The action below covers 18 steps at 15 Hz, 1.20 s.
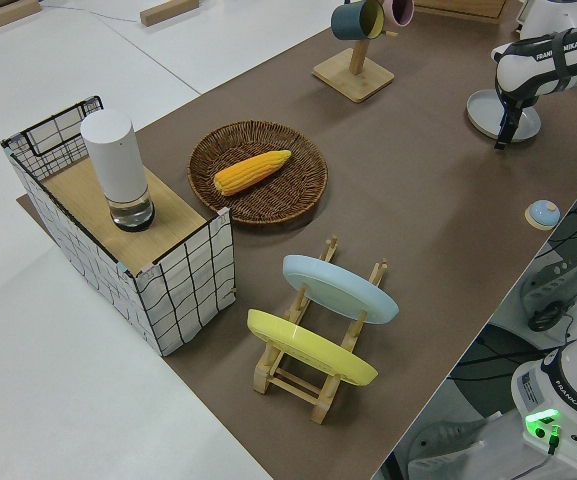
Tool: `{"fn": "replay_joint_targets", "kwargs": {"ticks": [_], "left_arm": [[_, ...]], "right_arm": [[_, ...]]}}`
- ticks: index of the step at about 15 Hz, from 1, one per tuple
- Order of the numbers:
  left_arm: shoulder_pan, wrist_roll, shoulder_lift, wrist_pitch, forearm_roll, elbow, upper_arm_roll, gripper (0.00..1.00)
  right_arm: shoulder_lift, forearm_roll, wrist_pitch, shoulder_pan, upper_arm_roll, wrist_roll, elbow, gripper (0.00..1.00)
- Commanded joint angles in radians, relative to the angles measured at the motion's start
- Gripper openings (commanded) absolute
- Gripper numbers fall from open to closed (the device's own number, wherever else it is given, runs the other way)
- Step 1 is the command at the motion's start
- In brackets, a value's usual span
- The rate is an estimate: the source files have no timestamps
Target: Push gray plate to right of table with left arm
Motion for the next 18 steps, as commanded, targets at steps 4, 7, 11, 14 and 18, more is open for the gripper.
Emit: {"fn": "replay_joint_targets", "kwargs": {"ticks": [4,7,11,14,18], "left_arm": [[0.191,0.338,-0.262,-0.289,0.03,0.004,0.003,0.99],[0.295,0.475,-0.308,-0.416,0.15,0.054,0.003,0.99],[0.47,0.7,-0.313,-0.536,0.251,0.191,0.005,0.99],[0.587,0.86,-0.311,-0.597,0.25,0.262,0.008,0.99],[0.66,0.867,-0.299,-0.671,0.239,0.361,0.008,0.99]], "right_arm": [[-0.01,-0.001,-0.012,-0.008,0.005,-0.008,-0.004,0.996],[-0.01,-0.001,-0.012,-0.008,0.005,-0.008,-0.004,0.996],[-0.01,0.001,-0.012,-0.008,0.005,-0.008,-0.004,0.996],[-0.01,-0.001,-0.012,-0.008,0.005,-0.008,-0.004,0.996],[-0.01,0.001,-0.012,-0.008,0.005,-0.008,-0.004,0.996]]}}
